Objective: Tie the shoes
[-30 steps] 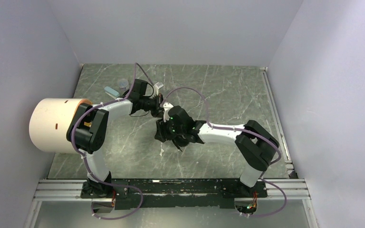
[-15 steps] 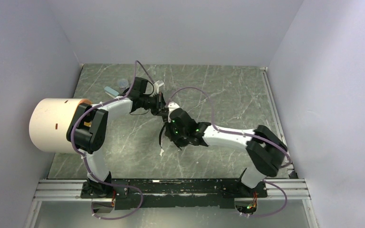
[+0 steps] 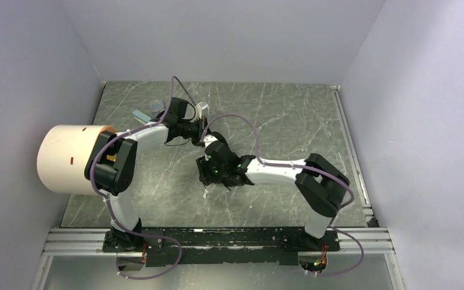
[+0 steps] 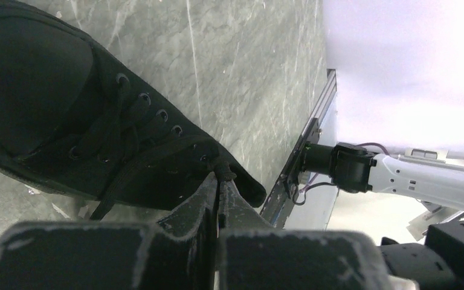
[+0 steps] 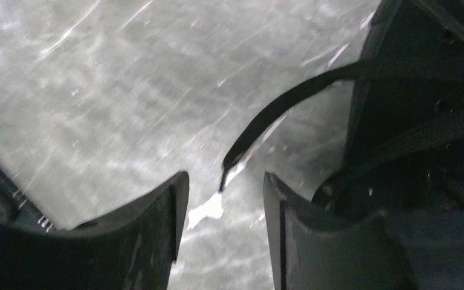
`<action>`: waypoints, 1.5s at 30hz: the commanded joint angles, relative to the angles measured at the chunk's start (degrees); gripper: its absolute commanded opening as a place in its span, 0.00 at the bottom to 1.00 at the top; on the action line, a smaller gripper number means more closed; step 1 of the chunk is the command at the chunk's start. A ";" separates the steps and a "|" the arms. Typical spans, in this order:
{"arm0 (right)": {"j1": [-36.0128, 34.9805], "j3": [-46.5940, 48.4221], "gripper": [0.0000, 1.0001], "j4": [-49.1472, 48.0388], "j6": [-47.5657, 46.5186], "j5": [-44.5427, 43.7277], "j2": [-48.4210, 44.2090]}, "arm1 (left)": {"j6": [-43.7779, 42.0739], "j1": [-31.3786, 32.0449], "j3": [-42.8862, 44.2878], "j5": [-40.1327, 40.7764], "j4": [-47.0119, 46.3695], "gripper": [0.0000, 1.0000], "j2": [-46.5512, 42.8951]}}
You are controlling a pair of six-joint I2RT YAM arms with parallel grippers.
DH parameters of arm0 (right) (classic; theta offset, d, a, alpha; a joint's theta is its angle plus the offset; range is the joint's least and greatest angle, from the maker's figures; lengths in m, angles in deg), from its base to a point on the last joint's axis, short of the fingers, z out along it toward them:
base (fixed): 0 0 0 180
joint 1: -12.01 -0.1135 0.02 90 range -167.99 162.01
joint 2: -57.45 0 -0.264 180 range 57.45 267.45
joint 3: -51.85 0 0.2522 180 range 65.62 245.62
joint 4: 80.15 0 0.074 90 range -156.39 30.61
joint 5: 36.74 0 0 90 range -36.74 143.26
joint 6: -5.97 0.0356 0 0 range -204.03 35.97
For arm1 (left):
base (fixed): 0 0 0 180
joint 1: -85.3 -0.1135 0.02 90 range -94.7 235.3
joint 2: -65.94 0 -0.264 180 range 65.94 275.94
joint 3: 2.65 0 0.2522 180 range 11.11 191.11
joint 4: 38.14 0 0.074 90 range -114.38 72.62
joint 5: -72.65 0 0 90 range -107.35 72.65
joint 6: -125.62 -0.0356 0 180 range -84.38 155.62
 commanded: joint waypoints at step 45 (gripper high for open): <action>7.77 -0.61 0.00 4.17 -0.69 10.25 -9.62 | 0.98 -0.88 -1.27 1.08 1.06 0.05 -1.64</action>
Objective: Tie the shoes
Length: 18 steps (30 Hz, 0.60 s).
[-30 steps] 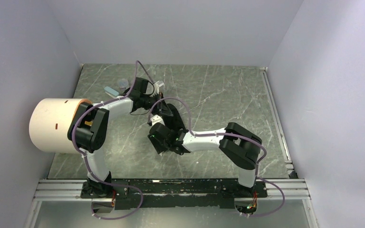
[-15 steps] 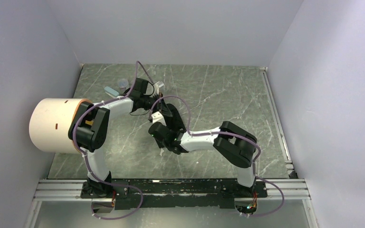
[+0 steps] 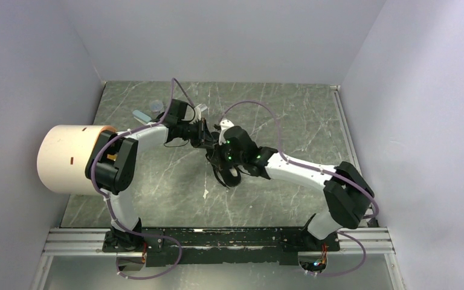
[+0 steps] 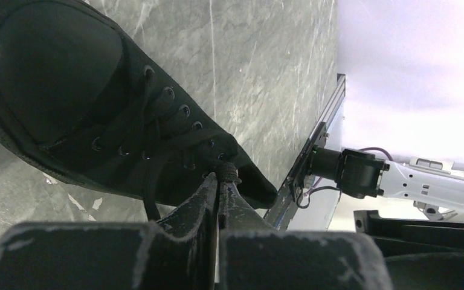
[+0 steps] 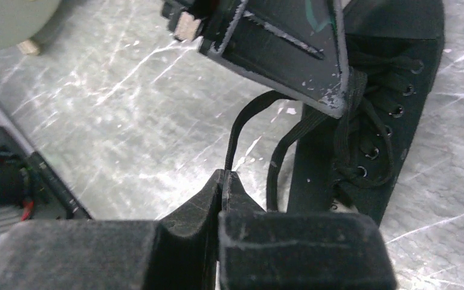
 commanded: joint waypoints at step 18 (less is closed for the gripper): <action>16.81 3.12 0.00 29.44 -8.65 8.26 -8.47 | 5.55 -0.25 -7.76 -0.08 -8.69 0.05 -5.26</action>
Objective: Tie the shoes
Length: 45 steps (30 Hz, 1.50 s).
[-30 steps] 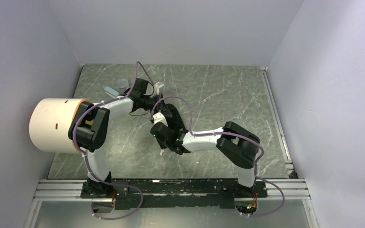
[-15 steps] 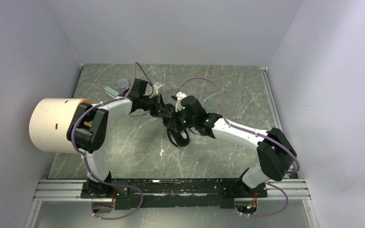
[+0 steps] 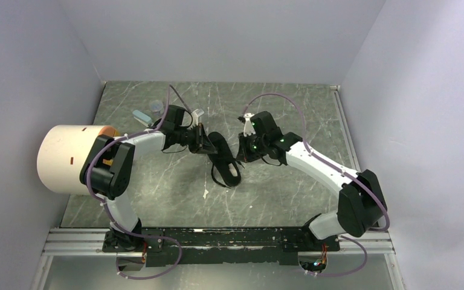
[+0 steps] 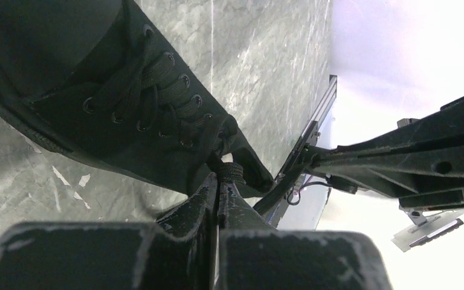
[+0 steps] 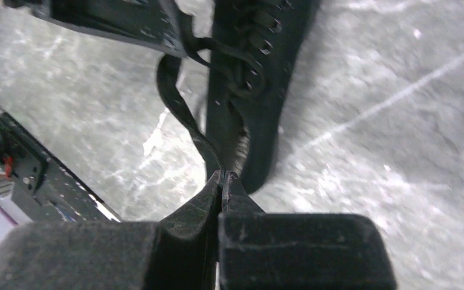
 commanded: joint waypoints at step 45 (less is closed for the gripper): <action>-4.00 -11.21 0.40 -21.67 -27.48 1.32 3.53 | -0.55 -0.25 1.37 -2.30 -0.94 0.05 0.27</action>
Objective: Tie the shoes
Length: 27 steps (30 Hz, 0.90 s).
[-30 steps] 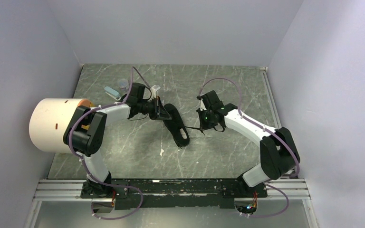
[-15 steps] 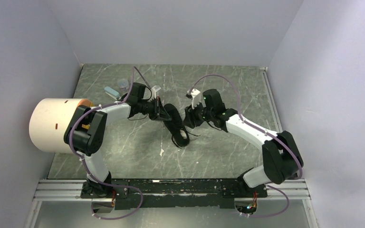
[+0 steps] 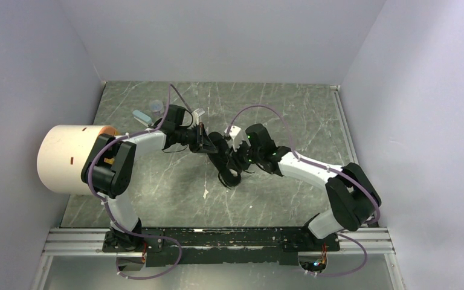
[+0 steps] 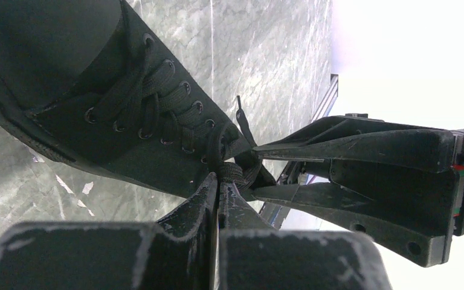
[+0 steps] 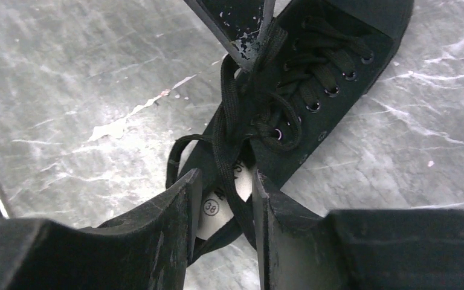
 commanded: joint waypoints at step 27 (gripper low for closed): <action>-2.74 7.81 0.00 9.97 9.17 -16.41 2.53 | -0.09 4.56 -11.44 0.59 -4.17 0.06 -6.60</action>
